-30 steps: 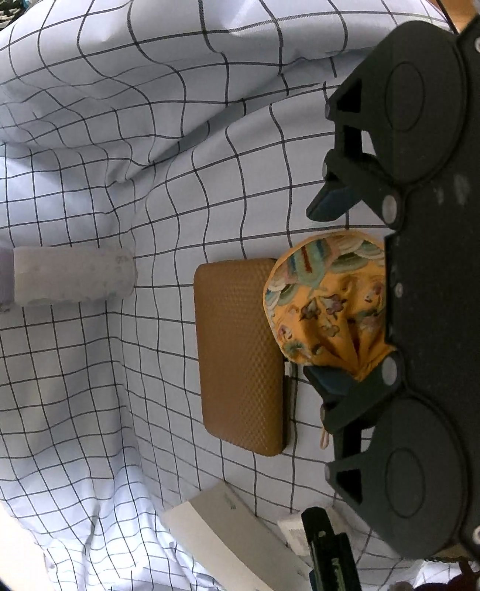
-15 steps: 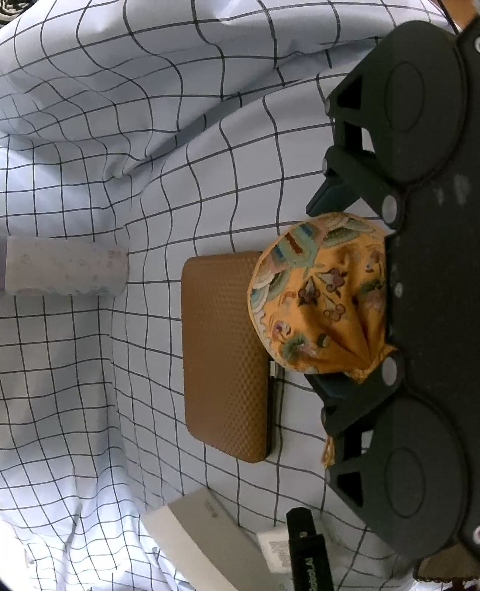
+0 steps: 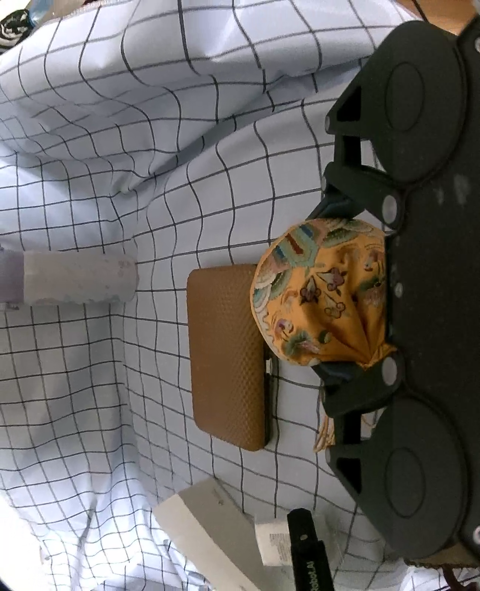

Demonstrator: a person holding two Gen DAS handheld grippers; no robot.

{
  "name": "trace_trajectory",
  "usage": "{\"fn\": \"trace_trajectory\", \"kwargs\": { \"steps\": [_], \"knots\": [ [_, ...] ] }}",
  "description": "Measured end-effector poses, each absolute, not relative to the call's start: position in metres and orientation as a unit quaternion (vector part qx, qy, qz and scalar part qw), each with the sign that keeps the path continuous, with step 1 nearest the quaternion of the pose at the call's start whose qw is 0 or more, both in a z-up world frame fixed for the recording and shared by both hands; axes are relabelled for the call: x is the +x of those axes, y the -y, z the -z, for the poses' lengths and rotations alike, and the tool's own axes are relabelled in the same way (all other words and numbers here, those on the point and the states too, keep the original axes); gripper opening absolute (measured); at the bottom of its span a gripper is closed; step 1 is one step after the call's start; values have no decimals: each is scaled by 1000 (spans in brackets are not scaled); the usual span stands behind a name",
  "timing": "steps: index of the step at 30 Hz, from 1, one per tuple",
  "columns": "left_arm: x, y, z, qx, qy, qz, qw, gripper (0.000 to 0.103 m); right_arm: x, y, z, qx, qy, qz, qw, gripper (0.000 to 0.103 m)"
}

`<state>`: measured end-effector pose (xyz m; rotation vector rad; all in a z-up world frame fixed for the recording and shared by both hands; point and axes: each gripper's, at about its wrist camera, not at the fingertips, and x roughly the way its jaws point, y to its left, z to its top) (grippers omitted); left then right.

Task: Organize soft objects
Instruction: 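Grasp the small white packet with the left tool while the right tool holds the orange ball, then carry the white packet with the left tool while the right tool carries the orange ball to the basket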

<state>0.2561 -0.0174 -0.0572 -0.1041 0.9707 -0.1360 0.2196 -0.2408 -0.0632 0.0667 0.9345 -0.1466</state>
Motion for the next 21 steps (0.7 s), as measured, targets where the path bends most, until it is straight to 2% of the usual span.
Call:
{"fn": "trace_trajectory", "kwargs": {
  "steps": [9, 21],
  "knots": [
    [225, 11, 37, -61, -454, 75, 886, 53, 184, 236, 38, 47, -431, 59, 899, 70],
    [143, 22, 8, -32, -425, 83, 901, 53, 96, 229, 2, 57, -387, 42, 919, 70]
  ]
}}
